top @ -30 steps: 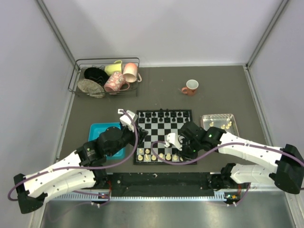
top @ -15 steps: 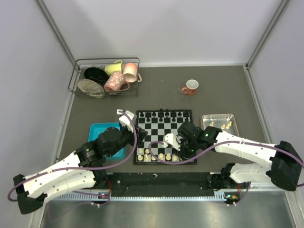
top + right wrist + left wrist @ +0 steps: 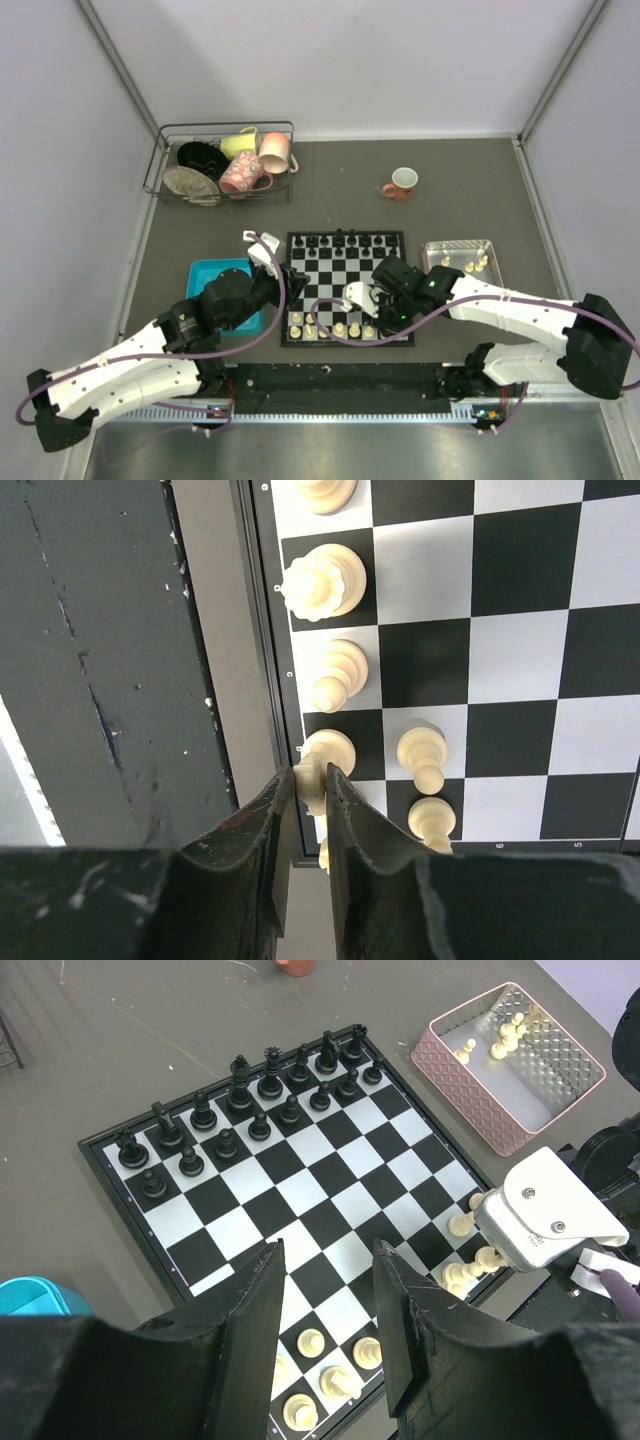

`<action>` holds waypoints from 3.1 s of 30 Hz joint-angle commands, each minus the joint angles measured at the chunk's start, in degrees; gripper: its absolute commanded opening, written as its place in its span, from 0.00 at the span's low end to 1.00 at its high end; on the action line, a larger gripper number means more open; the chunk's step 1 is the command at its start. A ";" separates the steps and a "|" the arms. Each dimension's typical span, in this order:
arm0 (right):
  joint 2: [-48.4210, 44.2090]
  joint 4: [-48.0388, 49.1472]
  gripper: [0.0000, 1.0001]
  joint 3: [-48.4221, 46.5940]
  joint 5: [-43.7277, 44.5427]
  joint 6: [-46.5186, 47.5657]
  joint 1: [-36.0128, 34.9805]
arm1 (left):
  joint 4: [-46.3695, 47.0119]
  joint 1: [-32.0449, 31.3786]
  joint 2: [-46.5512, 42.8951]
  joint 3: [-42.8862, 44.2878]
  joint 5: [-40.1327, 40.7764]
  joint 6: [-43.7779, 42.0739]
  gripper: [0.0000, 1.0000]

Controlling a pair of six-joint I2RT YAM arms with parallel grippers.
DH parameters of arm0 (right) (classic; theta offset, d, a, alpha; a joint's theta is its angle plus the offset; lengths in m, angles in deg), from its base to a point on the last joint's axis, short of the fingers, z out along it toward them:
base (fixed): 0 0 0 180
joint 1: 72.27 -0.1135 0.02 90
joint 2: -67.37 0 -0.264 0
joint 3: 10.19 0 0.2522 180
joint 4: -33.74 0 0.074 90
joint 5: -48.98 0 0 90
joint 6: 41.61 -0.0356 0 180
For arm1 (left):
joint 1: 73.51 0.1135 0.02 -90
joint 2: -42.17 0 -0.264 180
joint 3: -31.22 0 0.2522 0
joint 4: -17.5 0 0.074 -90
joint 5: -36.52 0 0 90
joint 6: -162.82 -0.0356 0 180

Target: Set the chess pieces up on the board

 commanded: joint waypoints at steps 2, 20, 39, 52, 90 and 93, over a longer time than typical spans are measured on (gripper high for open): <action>0.16 1.01 0.14 -3.05 -1.35 0.79 -0.81 | 2.46 0.16 -0.61 -0.50 0.89 0.27 0.45; -4.93 -2.33 0.00 -5.60 -2.14 0.88 -0.81 | 1.40 0.16 -2.89 0.29 3.26 0.18 0.43; -10.33 -8.38 0.00 -32.90 25.73 -42.39 -0.81 | -0.71 0.25 -4.92 2.05 6.08 0.35 0.42; -10.65 -17.63 0.00 -20.47 32.74 -77.50 -1.34 | -1.76 0.34 -6.94 0.29 6.51 1.41 0.42; -5.03 -7.44 0.00 -2.62 39.34 -87.54 -13.29 | 0.96 0.34 -6.76 -4.46 7.92 0.79 0.41; -4.94 -6.29 0.00 -1.56 39.08 -87.80 -13.29 | 0.96 0.34 -6.59 -4.28 7.83 0.70 0.41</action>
